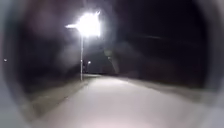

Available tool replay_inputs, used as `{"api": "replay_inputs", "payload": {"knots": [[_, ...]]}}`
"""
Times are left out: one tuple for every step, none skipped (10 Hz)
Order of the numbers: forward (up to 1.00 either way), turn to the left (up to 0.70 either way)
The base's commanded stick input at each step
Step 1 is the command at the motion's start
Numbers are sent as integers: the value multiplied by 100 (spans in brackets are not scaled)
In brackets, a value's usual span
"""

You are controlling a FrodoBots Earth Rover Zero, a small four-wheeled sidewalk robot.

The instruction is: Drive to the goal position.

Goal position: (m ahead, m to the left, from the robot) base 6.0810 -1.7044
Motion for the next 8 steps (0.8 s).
{"api": "replay_inputs", "payload": {"knots": [[70, 13], [70, 14], [70, 3], [70, 0], [70, 0], [70, 0], [70, 0], [70, 0]]}}
